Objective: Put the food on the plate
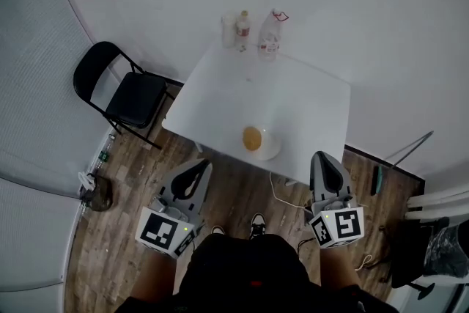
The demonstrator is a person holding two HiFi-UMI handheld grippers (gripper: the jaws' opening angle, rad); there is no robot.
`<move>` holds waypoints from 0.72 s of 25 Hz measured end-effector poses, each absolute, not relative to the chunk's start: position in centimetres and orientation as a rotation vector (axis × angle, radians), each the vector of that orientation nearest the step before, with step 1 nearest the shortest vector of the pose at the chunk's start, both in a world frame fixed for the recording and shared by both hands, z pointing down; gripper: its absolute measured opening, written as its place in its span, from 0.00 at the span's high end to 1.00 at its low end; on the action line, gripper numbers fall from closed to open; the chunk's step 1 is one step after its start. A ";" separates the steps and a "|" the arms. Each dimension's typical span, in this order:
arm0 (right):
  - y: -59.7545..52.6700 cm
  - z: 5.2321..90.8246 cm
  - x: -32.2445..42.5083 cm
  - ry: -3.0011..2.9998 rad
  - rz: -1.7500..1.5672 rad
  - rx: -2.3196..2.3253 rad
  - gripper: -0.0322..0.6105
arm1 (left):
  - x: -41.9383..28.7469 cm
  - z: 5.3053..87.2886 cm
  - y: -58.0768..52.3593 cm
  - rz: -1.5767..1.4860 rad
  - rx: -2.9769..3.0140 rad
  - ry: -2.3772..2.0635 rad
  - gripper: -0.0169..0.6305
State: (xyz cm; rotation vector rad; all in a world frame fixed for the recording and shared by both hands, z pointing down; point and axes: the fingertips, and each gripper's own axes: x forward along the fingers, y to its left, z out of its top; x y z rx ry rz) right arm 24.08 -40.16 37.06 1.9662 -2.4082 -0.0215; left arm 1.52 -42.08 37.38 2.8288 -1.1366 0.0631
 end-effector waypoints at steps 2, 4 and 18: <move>-39.4 36.0 23.6 -2.423 -0.064 1.934 0.91 | 1.8 36.7 -42.1 0.046 2.836 -1.146 0.94; -38.7 35.1 23.7 -2.433 -0.084 1.921 0.91 | 2.4 35.8 -41.9 0.036 2.849 -1.148 0.94; -38.1 32.1 25.0 -2.466 -0.130 1.882 0.91 | 4.3 33.5 -40.7 0.039 2.883 -1.186 0.94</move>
